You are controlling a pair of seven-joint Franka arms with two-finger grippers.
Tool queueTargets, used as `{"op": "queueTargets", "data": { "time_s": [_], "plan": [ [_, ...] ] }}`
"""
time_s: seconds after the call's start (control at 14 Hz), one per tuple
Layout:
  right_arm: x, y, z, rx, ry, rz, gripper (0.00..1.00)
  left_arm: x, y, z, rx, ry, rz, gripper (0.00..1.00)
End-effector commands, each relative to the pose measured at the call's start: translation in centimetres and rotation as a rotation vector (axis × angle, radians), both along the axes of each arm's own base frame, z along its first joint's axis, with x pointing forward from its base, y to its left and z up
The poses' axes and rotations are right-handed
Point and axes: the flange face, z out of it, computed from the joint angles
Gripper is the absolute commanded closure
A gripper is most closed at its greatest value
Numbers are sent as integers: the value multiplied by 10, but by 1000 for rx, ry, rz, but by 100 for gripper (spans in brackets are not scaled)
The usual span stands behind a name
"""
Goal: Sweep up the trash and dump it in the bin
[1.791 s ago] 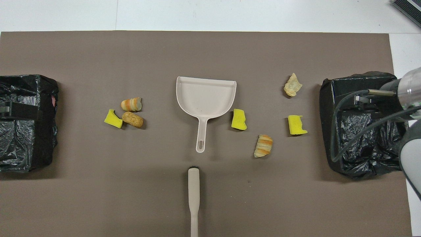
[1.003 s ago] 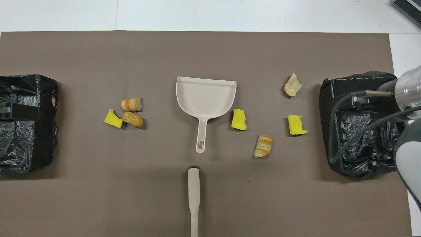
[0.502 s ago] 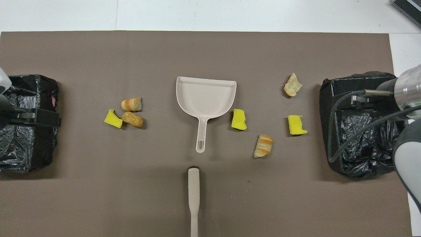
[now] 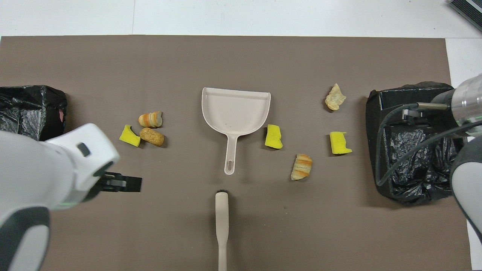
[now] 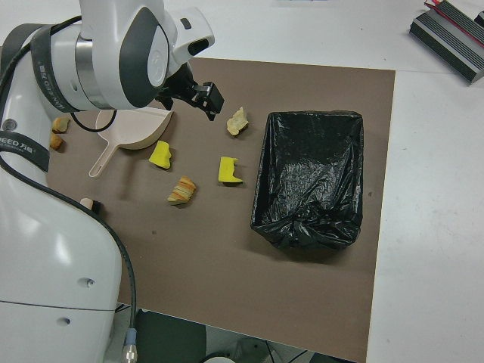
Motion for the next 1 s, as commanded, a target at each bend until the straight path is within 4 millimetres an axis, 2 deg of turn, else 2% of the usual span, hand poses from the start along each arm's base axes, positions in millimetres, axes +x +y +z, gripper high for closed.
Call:
{"op": "queueTargets", "data": {
  "time_s": [0.0, 0.14, 0.29, 0.5, 0.57, 0.64, 0.79, 0.86, 0.93],
  "plan": [
    [6, -3, 2, 14, -32, 8, 0, -46, -57, -39, -34, -62, 87, 0],
    [8, 0, 0, 14, -44, 0, 0, -64, -78, -54, -32, -58, 78, 0],
    [16, 6, -8, 16, -45, -24, 0, -68, -76, -56, -29, -57, 77, 0],
    [21, 46, -19, 6, -50, -17, 0, -59, -66, -57, -30, -52, 89, 0],
    [28, 59, -34, 7, -30, -39, 0, -58, -64, -58, -28, -50, 96, 0],
    [39, 79, -48, 8, -22, -51, 0, -61, -66, -57, -30, -54, 100, 0],
    [62, 132, -72, -14, -37, -75, 0, -68, -74, -59, -25, -52, 97, 0],
    [72, 161, -85, -14, -34, -98, 0, -82, -89, -71, -20, -43, 80, 0],
    [78, 191, -103, -7, -27, -119, 0, -100, -105, -94, -18, -40, 80, 0]
  ]
}}
